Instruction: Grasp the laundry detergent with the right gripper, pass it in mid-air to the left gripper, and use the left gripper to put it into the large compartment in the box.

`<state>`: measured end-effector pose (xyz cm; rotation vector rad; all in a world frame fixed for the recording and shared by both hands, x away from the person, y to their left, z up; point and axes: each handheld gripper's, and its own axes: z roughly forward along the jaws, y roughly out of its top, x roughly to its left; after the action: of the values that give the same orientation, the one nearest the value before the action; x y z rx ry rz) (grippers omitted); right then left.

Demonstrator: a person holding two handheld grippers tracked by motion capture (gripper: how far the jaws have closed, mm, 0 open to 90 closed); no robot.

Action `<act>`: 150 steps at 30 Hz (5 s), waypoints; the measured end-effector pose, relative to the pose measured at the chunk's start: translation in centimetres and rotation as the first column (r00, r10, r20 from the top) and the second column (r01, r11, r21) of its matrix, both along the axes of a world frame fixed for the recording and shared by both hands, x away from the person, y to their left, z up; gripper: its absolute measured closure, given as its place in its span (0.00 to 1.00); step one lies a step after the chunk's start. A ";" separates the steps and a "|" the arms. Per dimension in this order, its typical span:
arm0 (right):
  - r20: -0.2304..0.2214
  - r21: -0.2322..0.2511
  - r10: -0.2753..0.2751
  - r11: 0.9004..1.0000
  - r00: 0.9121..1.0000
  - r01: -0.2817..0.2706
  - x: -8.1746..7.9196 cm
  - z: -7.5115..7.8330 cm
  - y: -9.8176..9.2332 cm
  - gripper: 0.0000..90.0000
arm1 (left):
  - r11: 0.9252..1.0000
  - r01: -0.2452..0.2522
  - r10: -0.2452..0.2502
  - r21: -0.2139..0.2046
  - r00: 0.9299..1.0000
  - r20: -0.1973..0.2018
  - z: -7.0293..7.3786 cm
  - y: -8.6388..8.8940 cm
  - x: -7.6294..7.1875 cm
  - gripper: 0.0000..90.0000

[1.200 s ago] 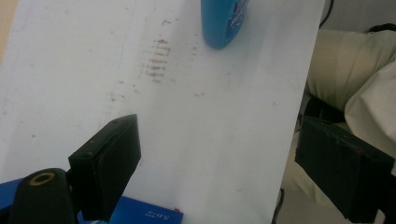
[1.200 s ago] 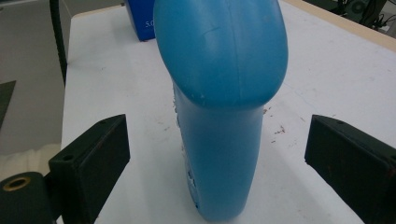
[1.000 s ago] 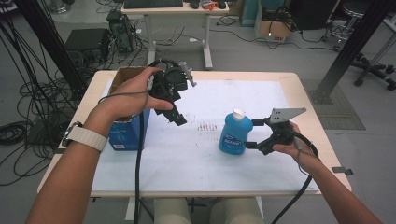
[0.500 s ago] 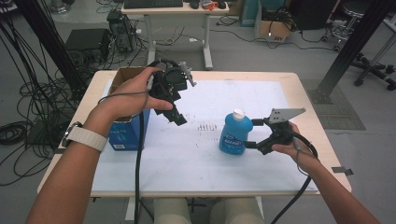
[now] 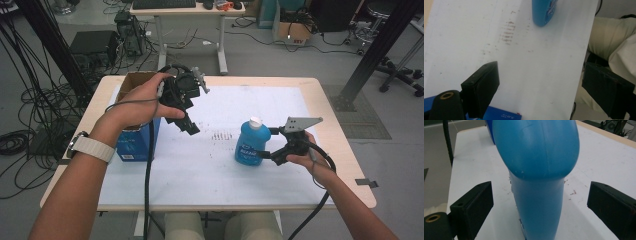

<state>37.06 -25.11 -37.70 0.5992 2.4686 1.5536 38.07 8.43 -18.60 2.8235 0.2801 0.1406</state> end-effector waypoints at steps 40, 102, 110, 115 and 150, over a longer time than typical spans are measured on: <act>0.024 0.050 0.002 0.999 1.000 -0.003 1.0 -2.4 1.9 0.16 | 1.000 -0.013 0.013 0.004 1.000 -0.010 -0.6 0.4 0.1 0.17; 0.046 0.114 0.015 0.993 0.999 -0.020 0.6 -3.5 2.6 0.48 | 1.000 -0.020 0.020 -0.001 1.000 -0.013 -0.7 0.4 0.3 0.17; 0.039 0.110 0.016 0.994 0.999 -0.020 0.6 -3.5 2.6 0.48 | 1.000 -0.018 0.018 0.000 1.000 -0.012 -0.7 0.3 0.2 0.17; 0.048 0.111 0.021 0.993 0.999 -0.026 0.7 -3.5 2.6 0.48 | 1.000 -0.020 0.020 -0.001 1.000 -0.012 -0.6 0.3 0.1 0.18; 0.040 0.099 0.031 0.994 0.999 -0.034 0.8 -3.4 2.5 0.47 | 1.000 -0.021 0.021 -0.019 1.000 0.006 -0.2 0.5 0.1 0.17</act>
<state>37.88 -22.56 -41.06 0.5415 2.3961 1.6930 38.13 8.91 -18.85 2.8011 0.3087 0.1501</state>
